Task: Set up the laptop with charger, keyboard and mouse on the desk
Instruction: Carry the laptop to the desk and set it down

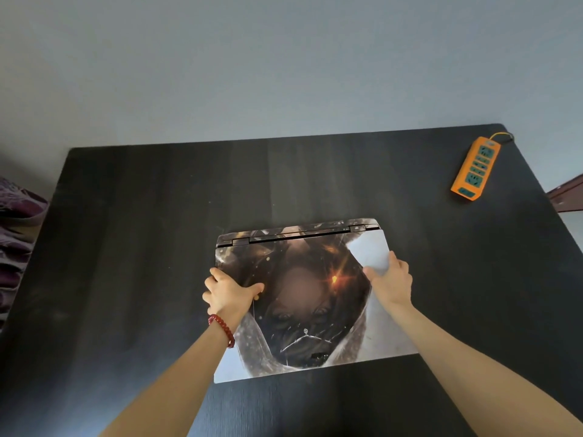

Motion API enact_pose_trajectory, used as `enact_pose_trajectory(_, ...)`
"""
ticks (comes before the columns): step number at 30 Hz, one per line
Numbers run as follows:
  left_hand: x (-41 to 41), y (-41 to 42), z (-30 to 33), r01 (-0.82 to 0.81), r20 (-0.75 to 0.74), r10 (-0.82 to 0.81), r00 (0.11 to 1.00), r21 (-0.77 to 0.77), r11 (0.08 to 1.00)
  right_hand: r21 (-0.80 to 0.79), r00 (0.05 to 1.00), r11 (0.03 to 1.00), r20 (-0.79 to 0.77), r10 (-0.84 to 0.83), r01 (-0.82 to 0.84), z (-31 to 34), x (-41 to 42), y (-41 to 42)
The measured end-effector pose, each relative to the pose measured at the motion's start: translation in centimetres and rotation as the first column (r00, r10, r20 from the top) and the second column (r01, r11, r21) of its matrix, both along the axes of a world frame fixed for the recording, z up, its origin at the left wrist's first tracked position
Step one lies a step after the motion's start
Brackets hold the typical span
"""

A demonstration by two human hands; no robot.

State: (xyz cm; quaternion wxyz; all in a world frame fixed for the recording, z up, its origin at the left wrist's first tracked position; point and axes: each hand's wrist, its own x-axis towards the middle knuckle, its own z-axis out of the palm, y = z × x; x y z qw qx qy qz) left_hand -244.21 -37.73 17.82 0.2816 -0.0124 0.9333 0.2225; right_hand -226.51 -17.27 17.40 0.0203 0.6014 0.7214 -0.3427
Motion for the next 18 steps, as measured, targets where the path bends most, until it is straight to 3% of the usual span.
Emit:
enact_pose_trajectory(15,0.8,-0.2,-0.2,0.094,-0.039,-0.096,0.995,-0.038,0.995,0.016,0.996,0.998,0.068,0.059,-0.061,-0.2,-0.1,0.4)
enact_pose_trajectory(18,2.5,-1.0,-0.1,0.209,-0.108,-0.218,0.970,-0.088,0.974,0.098,0.948,0.960,0.212,0.238,-0.263,0.8,-1.0,-0.8)
